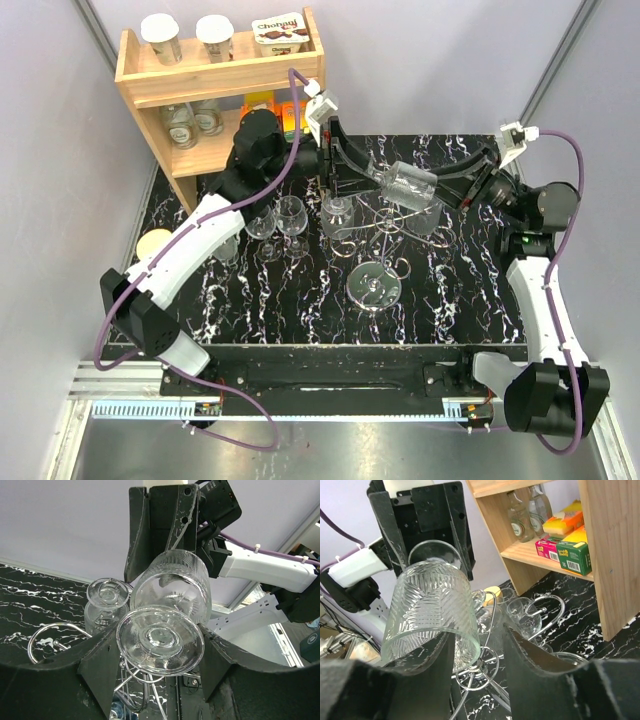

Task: Place the wine glass upside down on the wine glass rack
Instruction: Adjust the wine glass.

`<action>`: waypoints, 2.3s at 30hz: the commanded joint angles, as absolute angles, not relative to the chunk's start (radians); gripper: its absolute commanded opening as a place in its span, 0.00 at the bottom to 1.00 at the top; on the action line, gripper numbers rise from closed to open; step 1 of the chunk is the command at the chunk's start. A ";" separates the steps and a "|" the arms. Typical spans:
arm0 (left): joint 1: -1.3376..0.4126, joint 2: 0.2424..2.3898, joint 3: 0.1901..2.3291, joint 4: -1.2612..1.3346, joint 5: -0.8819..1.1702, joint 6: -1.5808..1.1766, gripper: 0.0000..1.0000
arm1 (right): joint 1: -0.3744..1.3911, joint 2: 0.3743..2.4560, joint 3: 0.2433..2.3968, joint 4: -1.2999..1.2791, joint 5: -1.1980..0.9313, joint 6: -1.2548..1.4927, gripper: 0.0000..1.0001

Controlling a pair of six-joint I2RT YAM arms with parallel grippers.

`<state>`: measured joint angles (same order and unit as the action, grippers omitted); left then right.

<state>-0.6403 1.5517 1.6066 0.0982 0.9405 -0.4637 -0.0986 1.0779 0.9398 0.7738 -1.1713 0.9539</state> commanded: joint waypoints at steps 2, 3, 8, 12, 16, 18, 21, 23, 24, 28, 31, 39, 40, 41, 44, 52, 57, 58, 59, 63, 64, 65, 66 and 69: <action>-0.635 1.489 1.612 0.141 0.945 -0.440 0.00 | -0.094 1.048 0.933 0.669 -1.201 0.813 0.54; -0.635 1.489 1.617 0.141 0.945 -0.440 0.00 | -0.094 1.048 0.933 0.658 -1.207 0.801 0.55; -0.635 1.506 1.643 0.135 0.946 -0.446 0.00 | -0.094 1.040 0.927 0.646 -1.229 0.781 0.58; -0.635 1.526 1.680 0.130 0.946 -0.451 0.00 | -0.095 1.026 0.951 0.542 -1.256 0.701 0.68; -0.635 1.546 1.724 0.098 0.946 -0.436 0.00 | -0.094 1.014 1.009 0.298 -1.263 0.542 0.70; -0.635 1.549 1.741 0.086 0.942 -0.426 0.00 | -0.094 1.014 1.075 0.082 -1.246 0.364 0.71; -0.634 1.562 1.764 0.066 0.934 -0.411 0.00 | -0.094 1.011 1.150 -0.122 -1.203 0.189 0.72; -0.634 1.575 1.779 0.064 0.931 -0.414 0.00 | -0.094 1.014 1.169 -0.144 -1.201 0.186 0.73; -0.635 1.580 1.784 0.064 0.927 -0.414 0.00 | -0.094 1.015 1.175 -0.149 -1.203 0.184 0.73; -0.634 1.597 1.802 0.066 0.922 -0.417 0.00 | -0.094 1.011 1.198 -0.215 -1.195 0.123 0.73; -0.635 1.605 1.831 0.058 0.919 -0.414 0.00 | -0.095 1.005 1.221 -0.270 -1.195 0.081 0.74; -0.634 1.635 1.927 0.021 0.911 -0.394 0.00 | -0.094 0.996 1.288 -0.420 -1.167 -0.049 0.75; -0.635 1.641 1.937 0.020 0.910 -0.396 0.00 | -0.094 0.994 1.298 -0.440 -1.166 -0.060 0.76; -0.635 1.647 1.947 0.017 0.908 -0.396 0.00 | -0.095 0.994 1.308 -0.463 -1.170 -0.078 0.76; -0.634 1.654 1.960 0.002 0.901 -0.376 0.00 | -0.094 0.989 1.339 -0.521 -1.160 -0.116 0.77; -0.635 1.644 1.936 -0.031 0.890 -0.325 0.00 | -0.094 1.002 1.396 -0.549 -1.109 -0.112 0.81; -0.643 1.640 1.921 -0.051 0.865 -0.276 0.00 | -0.087 1.014 1.329 -0.366 -1.135 0.064 0.88; -0.646 1.643 1.925 -0.058 0.859 -0.265 0.00 | -0.086 1.019 1.315 -0.307 -1.144 0.105 0.88; -0.647 1.644 1.928 -0.067 0.854 -0.256 0.00 | -0.083 1.023 1.299 -0.261 -1.146 0.161 0.89; -0.658 1.644 1.930 -0.086 0.841 -0.219 0.00 | -0.046 1.063 1.279 -0.121 -1.152 0.299 0.99; -0.660 1.644 1.934 -0.087 0.841 -0.221 0.00 | -0.026 1.071 1.279 -0.106 -1.144 0.308 1.00; -0.661 1.647 1.936 -0.089 0.842 -0.219 0.00 | -0.005 1.077 1.282 -0.103 -1.131 0.308 1.00; -0.664 1.647 1.939 -0.089 0.842 -0.219 0.00 | 0.030 1.087 1.288 -0.100 -1.121 0.307 0.99; -0.666 1.651 1.948 -0.089 0.844 -0.219 0.00 | 0.100 1.114 1.307 -0.103 -1.092 0.292 0.99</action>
<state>-0.6594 1.6650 1.9064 -0.1417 0.8623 -0.2344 0.0216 1.0985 1.2785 -0.1921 -1.1221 0.2428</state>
